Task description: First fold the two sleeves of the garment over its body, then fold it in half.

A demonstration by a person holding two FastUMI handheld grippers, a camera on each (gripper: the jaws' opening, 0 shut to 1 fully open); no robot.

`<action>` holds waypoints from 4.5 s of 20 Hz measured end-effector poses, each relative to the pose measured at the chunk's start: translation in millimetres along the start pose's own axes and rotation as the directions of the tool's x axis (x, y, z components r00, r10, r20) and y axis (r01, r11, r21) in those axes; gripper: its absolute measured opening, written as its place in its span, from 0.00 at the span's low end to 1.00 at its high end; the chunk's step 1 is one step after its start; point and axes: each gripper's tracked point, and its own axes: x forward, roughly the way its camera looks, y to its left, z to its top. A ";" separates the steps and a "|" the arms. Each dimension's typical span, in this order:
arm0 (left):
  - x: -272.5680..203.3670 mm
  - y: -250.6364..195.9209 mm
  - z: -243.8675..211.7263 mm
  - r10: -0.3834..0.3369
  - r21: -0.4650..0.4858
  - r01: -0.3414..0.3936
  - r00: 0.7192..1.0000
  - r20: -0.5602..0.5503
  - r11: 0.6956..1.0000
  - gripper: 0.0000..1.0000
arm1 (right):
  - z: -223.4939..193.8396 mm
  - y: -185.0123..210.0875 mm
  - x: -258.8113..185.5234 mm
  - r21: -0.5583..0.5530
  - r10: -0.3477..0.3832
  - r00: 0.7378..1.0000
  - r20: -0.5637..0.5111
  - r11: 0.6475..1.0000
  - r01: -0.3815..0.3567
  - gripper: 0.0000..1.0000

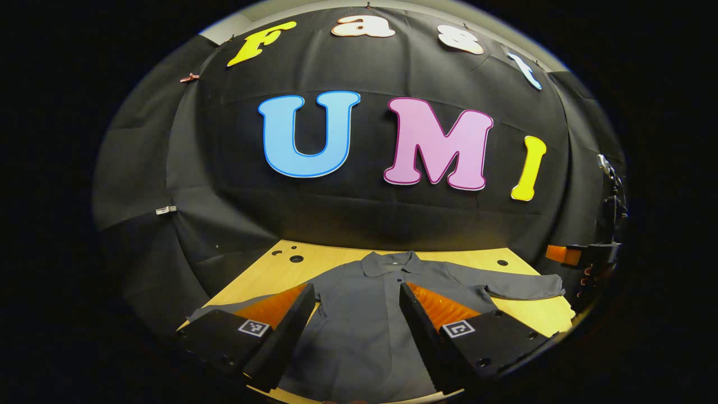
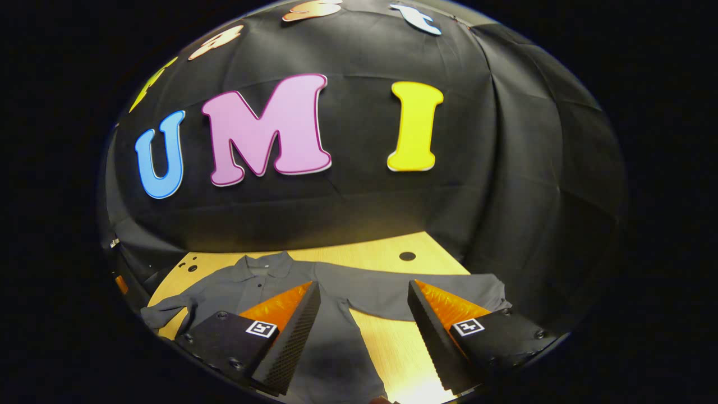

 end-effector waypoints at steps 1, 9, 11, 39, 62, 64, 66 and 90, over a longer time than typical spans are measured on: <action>1.9 3.9 -4.6 0.017 0.002 -0.017 1.000 -0.015 1.000 0.96 | -8.9 -13.1 7.9 0.000 -0.019 0.999 -0.028 1.000 0.019 0.97; 4.8 21.5 -29.6 0.104 -0.027 -0.107 0.989 -0.105 0.994 0.96 | -63.2 -99.7 55.2 0.081 -0.099 0.967 -0.234 0.989 0.121 0.99; 4.9 24.3 -34.1 0.121 -0.029 -0.125 0.986 -0.114 0.992 0.96 | -69.6 -125.4 66.5 0.089 -0.148 0.957 -0.251 0.981 0.175 0.99; 9.1 21.2 -63.4 0.190 -0.044 -0.205 0.955 -0.227 0.978 0.96 | -172.0 -291.3 176.4 -0.032 -0.316 0.772 -0.551 0.933 0.359 0.99; 1.8 16.7 -79.0 0.221 -0.049 -0.238 0.947 -0.233 0.970 0.96 | -51.1 -216.5 177.4 -0.318 -0.203 0.911 -0.358 0.944 0.085 0.06; 2.1 18.3 -79.5 0.222 -0.050 -0.240 0.946 -0.236 0.970 0.96 | -20.9 -197.3 173.5 -0.333 -0.152 0.936 -0.316 0.942 0.040 0.06; 4.3 23.0 -73.6 0.234 -0.057 -0.252 0.947 -0.220 0.966 0.96 | -2.8 -179.5 173.5 -0.367 -0.113 0.950 -0.291 0.930 -0.003 0.06; -55.7 154.0 -65.0 0.425 -0.137 -0.454 0.883 -0.199 0.880 0.96 | -25.0 288.4 150.9 -0.468 0.402 0.815 -0.418 0.673 -0.573 0.06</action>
